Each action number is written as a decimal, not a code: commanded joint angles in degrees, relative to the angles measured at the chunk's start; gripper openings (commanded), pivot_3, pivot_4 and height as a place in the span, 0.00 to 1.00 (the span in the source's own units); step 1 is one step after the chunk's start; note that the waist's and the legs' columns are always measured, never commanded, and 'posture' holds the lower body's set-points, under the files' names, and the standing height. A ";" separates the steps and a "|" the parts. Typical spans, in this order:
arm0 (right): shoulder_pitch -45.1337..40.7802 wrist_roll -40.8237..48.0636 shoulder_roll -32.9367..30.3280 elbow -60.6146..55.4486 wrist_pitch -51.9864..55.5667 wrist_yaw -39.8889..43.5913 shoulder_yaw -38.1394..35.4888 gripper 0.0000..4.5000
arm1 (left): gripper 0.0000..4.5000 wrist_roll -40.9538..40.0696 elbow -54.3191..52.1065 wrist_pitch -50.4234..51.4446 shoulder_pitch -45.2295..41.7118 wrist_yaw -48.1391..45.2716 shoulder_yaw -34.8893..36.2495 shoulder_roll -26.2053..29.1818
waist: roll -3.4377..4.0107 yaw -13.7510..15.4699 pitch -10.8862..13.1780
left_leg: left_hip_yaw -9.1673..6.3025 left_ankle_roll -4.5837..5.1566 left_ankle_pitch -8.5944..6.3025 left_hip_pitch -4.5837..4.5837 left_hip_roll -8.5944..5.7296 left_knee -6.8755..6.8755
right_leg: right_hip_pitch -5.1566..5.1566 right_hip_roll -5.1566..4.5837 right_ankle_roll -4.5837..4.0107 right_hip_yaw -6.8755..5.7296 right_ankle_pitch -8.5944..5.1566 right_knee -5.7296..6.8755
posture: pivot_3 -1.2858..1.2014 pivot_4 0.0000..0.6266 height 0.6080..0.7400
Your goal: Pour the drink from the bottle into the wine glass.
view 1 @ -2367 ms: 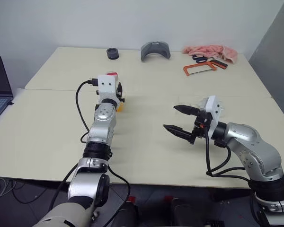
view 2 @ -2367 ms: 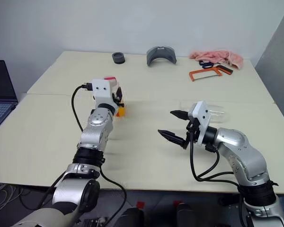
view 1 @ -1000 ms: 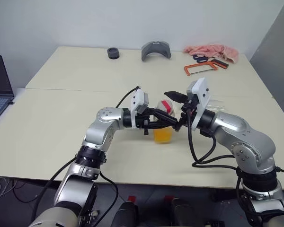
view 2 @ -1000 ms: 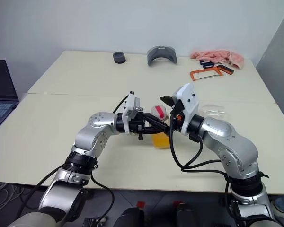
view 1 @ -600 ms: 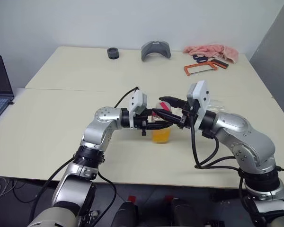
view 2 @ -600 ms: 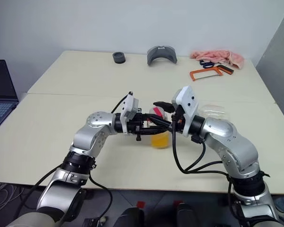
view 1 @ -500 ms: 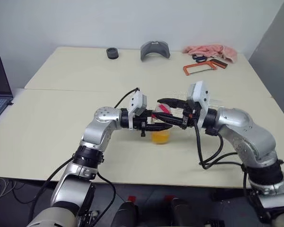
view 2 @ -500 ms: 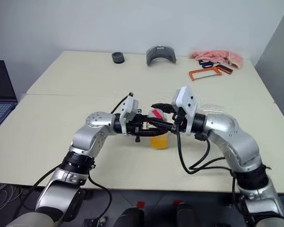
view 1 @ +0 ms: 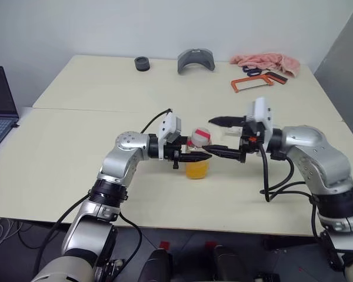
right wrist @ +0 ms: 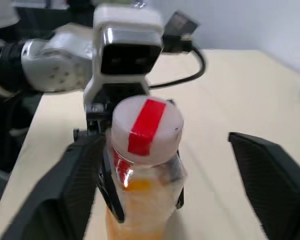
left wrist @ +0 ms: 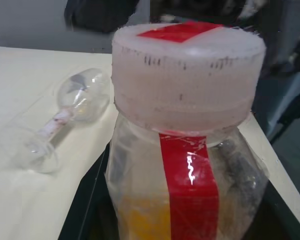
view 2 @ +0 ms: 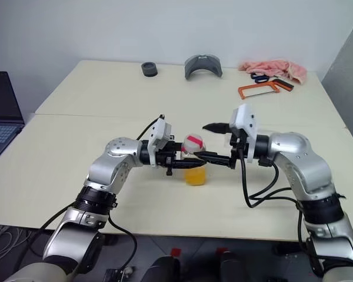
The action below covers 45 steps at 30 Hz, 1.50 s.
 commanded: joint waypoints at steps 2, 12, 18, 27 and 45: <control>6.11 1.52 4.06 -14.81 6.95 -14.28 -0.84 0.96 | 0.40 0.02 -0.21 -0.74 -0.67 1.32 0.74 -0.52 | 0.00 -0.05 -0.01 | 0.03 0.00 0.00 0.00 0.00 -0.02 | -0.04 0.01 0.00 0.01 0.00 0.03 | 0.52 0.24 1.00; 8.31 -9.69 15.67 -15.82 8.27 -32.47 7.12 0.96 | 0.40 1.82 3.31 -2.89 -2.67 1.24 -0.12 -2.13 | 0.01 -0.22 -0.01 | 0.22 0.08 -0.02 0.04 -0.06 0.04 | -0.25 0.13 0.00 0.18 0.00 0.42 | 0.52 0.24 1.00; 8.31 -10.98 16.73 -14.16 8.09 -32.36 8.38 0.96 | 0.40 2.64 5.29 -4.28 -3.74 0.67 -0.19 -3.01 | 0.01 -0.28 -0.01 | 0.24 0.11 -0.03 0.04 -0.08 0.04 | -0.25 0.13 0.00 0.18 0.00 0.40 | 0.52 0.24 1.00; 7.90 -11.63 18.05 -12.78 6.90 -32.51 7.93 0.87 | 0.40 3.63 6.43 -5.76 -4.09 -0.50 -0.30 -3.10 | 0.01 -0.31 -0.01 | 0.24 0.13 -0.04 0.04 -0.08 0.04 | -0.26 0.14 0.00 0.18 0.00 0.42 | 0.52 0.24 1.00; -9.63 -10.03 0.89 12.63 -9.79 10.97 14.43 0.42 | 0.39 3.69 8.90 -8.33 -6.84 -9.55 -0.89 -0.96 | 0.03 -1.25 0.01 | 0.71 0.20 -0.07 0.14 -0.09 0.06 | -0.21 0.31 0.00 0.15 0.00 0.41 | 0.52 0.24 1.00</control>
